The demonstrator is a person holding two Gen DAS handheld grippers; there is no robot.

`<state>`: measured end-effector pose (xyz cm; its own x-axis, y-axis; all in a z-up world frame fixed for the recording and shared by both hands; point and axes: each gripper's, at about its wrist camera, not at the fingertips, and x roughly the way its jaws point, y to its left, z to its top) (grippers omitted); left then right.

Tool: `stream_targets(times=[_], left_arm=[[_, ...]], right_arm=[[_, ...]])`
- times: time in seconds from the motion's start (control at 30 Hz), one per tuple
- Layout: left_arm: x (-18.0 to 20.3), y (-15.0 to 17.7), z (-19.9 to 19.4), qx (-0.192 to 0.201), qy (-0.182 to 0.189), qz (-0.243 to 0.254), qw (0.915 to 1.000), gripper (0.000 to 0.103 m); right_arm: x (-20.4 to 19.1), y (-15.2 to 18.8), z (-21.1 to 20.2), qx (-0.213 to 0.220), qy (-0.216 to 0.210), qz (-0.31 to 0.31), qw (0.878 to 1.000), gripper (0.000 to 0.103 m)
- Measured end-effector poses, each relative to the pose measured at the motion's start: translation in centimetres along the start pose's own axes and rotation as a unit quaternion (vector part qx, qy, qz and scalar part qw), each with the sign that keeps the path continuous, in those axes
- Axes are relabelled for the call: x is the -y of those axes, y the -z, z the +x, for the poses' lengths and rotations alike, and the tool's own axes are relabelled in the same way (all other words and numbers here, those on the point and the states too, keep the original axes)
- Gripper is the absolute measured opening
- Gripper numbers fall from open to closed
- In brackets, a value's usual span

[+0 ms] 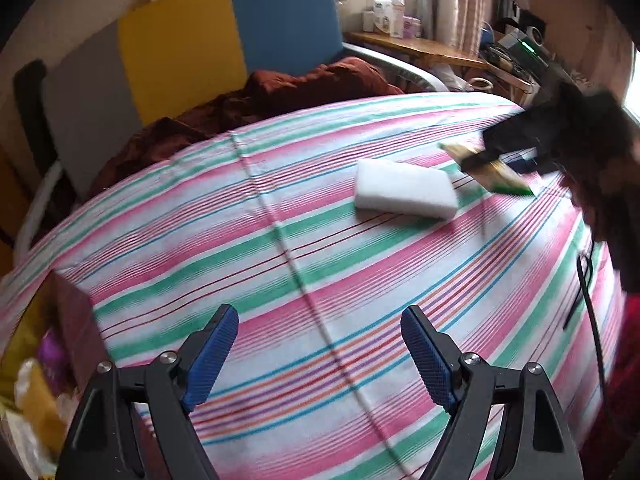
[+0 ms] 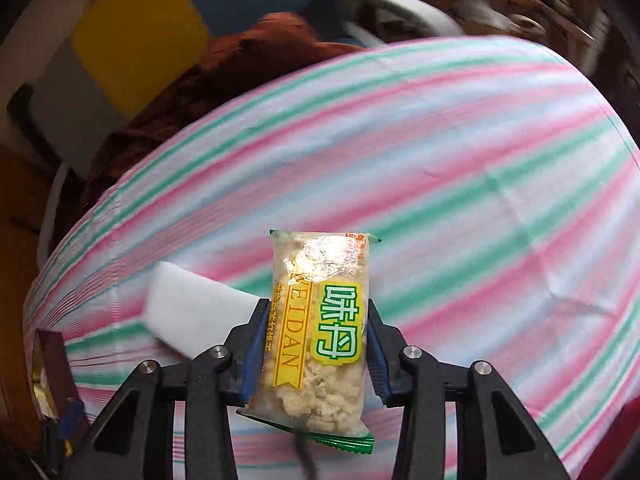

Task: Organize objects
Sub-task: 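Grasp the WEIDAN snack bag with the right tool and lift it, then grasp the white foam block with the left tool while the right tool holds the snack bag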

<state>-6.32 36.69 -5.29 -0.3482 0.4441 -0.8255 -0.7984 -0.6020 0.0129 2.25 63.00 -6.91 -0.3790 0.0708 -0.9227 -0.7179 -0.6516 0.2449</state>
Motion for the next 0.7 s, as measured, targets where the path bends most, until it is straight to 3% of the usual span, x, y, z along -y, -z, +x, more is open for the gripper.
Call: stream_targets(times=[0.1,0.27,0.4,0.6,0.7], left_arm=[[0.6,-1.8,1.2,-0.025,0.028,-0.013,0.9992,0.084],[1.7,-4.9,3.4,-0.077,0.096,-0.096,0.9877,0.083],[3.1,-7.5,5.3,-0.094,0.104,-0.135,0.9809,0.082],[3.8,-10.4,9.0,-0.123,0.088,-0.200,0.9679,0.083],[3.8,-11.5,10.0,-0.123,0.068,-0.221,0.9651,0.088]], right_arm=[[2.9,0.8,0.0,-0.007,-0.008,0.046,0.999,0.043],[2.8,0.2,-2.1,0.036,-0.014,0.037,0.999,0.043],[3.2,0.2,-3.3,0.057,-0.020,0.045,0.997,0.043],[3.2,-1.2,-4.1,0.073,-0.048,0.062,0.994,0.043],[3.0,-1.0,-4.1,0.074,-0.056,0.061,0.994,0.044]])
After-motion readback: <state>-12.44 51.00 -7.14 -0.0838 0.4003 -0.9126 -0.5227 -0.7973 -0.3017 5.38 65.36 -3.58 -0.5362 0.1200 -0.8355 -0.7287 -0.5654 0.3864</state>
